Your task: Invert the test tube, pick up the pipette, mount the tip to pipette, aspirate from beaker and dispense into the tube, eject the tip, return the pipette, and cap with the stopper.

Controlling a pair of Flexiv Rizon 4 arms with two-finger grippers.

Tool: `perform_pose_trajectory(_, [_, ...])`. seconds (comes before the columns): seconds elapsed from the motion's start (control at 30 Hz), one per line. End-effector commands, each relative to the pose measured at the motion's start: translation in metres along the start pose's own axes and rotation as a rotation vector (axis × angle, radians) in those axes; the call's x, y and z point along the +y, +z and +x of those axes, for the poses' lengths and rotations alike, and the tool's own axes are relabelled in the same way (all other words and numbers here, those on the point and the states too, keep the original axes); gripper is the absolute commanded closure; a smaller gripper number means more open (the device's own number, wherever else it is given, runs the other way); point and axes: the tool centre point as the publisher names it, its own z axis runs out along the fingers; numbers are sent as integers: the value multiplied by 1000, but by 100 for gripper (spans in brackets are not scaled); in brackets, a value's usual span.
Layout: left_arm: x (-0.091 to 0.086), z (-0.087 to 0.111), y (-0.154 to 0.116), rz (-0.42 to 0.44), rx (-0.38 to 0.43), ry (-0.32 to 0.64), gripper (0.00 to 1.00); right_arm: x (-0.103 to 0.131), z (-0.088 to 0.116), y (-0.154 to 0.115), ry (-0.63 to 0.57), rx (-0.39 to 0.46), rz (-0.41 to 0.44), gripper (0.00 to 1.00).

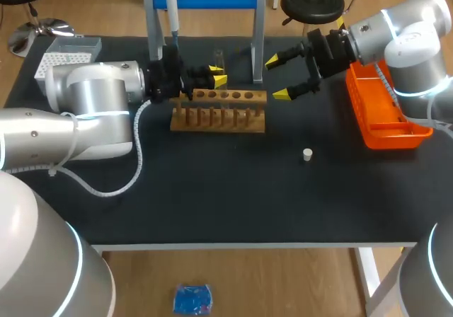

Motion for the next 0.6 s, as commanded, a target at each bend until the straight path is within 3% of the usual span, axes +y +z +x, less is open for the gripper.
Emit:
perform_pose_trajectory(0.03, [3,-4,3,-1,10,-1,100,1,0,-1,0,2,3,0])
perform_pose_trajectory(0.33, [5,-4,5,-10,19,-6,100,1,0,-1,0,2,3,0])
perform_pose_trajectory(0.37, [5,-4,5,-12,18,-7,96,1,0,-1,0,2,3,0])
perform_pose_trajectory(0.4, [5,-4,5,-14,15,-8,56,1,0,-1,0,2,3,0])
perform_pose_trajectory(0.43, [5,-4,4,-15,13,-8,0,1,0,-1,0,2,3,0])
perform_pose_trajectory(0.6, [1,-2,1,-17,7,1,0,1,0,-1,0,2,3,0])
